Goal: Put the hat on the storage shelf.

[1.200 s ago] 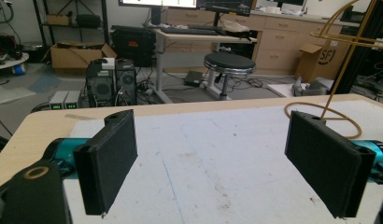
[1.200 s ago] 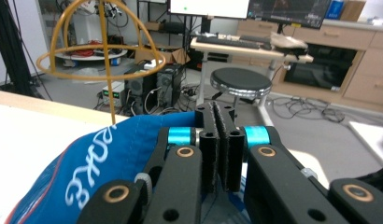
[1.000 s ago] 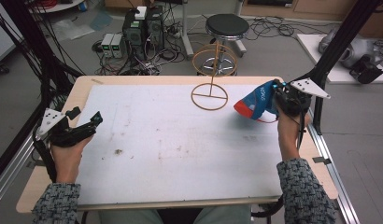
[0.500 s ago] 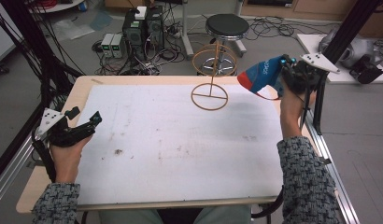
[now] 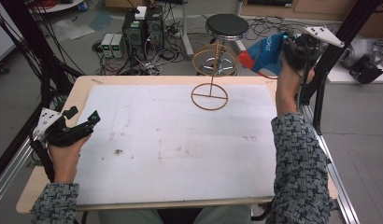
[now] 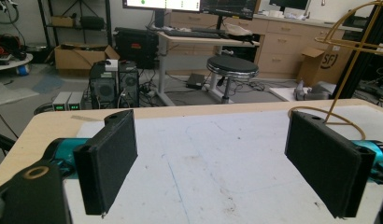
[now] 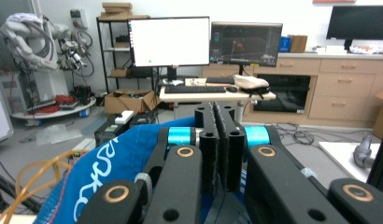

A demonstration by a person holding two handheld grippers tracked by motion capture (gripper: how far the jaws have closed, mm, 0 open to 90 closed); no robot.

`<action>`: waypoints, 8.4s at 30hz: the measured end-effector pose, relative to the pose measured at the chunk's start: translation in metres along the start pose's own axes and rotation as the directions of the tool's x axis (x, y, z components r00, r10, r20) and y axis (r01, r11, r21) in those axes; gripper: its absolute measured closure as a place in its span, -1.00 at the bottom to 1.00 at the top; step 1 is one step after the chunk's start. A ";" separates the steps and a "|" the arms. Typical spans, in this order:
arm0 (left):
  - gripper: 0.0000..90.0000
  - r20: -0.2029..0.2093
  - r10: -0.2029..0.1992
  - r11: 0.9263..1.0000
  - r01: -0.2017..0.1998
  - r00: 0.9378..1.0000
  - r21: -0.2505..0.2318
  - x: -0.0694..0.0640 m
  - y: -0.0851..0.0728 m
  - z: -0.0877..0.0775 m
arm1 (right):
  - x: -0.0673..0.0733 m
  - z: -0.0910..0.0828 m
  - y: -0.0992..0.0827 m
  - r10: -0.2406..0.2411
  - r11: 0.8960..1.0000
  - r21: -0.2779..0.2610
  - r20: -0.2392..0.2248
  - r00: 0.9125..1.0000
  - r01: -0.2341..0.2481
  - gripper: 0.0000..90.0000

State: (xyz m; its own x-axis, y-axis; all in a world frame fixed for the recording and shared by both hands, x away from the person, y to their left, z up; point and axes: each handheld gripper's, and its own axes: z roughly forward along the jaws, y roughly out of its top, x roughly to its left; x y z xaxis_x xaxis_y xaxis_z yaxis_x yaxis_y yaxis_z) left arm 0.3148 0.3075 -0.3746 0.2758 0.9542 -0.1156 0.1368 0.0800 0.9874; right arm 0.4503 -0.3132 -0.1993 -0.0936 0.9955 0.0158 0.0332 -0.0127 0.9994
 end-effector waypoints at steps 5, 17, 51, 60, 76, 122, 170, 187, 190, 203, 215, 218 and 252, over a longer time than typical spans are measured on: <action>-0.62 -0.001 0.002 1.000 -0.002 1.000 0.002 0.001 0.000 0.000 | 0.005 0.009 0.011 0.000 1.000 -0.014 0.007 1.000 0.000 0.97; -0.62 -0.001 -0.002 1.000 0.002 1.000 0.000 0.003 0.001 -0.001 | 0.017 0.034 0.020 0.111 0.994 -0.022 0.003 0.994 -0.111 0.97; -0.62 -0.002 -0.003 1.000 0.003 1.000 -0.009 0.006 0.004 -0.002 | 0.090 0.080 0.021 0.102 0.994 -0.018 -0.153 0.983 -0.106 0.97; -0.61 0.003 0.005 1.000 -0.005 1.000 -0.006 0.004 0.004 -0.001 | 0.097 0.076 0.008 0.062 0.998 0.011 -0.205 0.977 -0.061 0.97; -0.61 0.003 0.003 1.000 -0.003 1.000 -0.006 0.004 0.005 -0.002 | 0.108 0.066 -0.007 0.052 0.997 0.072 -0.323 0.945 -0.030 0.97; -0.61 0.007 -0.010 1.000 0.010 1.000 -0.007 0.006 0.005 -0.001 | 0.144 0.073 -0.043 0.009 0.980 0.186 -0.372 0.928 0.065 0.97; -0.61 0.015 -0.012 1.000 0.012 1.000 -0.012 0.007 0.006 -0.002 | 0.131 0.067 -0.038 -0.025 0.974 0.203 -0.334 0.942 0.098 0.23; -0.61 0.016 -0.015 1.000 0.016 1.000 -0.019 0.006 0.008 -0.003 | 0.068 0.033 -0.027 0.024 0.978 0.208 -0.224 0.974 0.024 -0.21; -0.61 0.013 -0.018 1.000 0.018 1.000 -0.020 0.007 0.008 -0.004 | 0.055 0.023 -0.026 0.043 0.984 0.181 -0.210 0.977 -0.004 -0.22; -0.61 0.012 -0.018 1.000 0.018 1.000 -0.016 0.006 0.007 -0.003 | 0.012 -0.024 -0.062 0.052 0.991 0.129 -0.160 0.986 -0.032 -0.53; -0.61 0.005 -0.022 1.000 0.022 1.000 -0.011 0.007 0.005 -0.003 | 0.014 -0.069 -0.098 0.004 0.998 0.062 -0.217 0.976 0.010 -0.69; -0.61 0.005 -0.019 1.000 0.019 1.000 -0.009 0.007 0.005 -0.003 | 0.016 -0.079 -0.104 -0.016 0.999 0.045 -0.222 0.975 0.026 -0.72; -0.61 -0.011 -0.018 1.000 0.018 1.000 0.010 0.010 0.000 -0.002 | 0.003 -0.120 -0.192 0.000 0.998 0.063 -0.235 0.972 0.015 -0.74</action>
State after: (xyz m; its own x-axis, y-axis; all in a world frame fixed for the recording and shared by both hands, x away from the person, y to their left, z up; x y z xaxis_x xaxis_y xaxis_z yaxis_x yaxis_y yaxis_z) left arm 0.3157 0.3176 -0.3755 0.2624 0.9559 -0.1320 0.1512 0.0943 0.9840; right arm 0.3244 -0.3187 -0.3875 -0.3246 0.9456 0.0227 0.0947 0.0086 0.9955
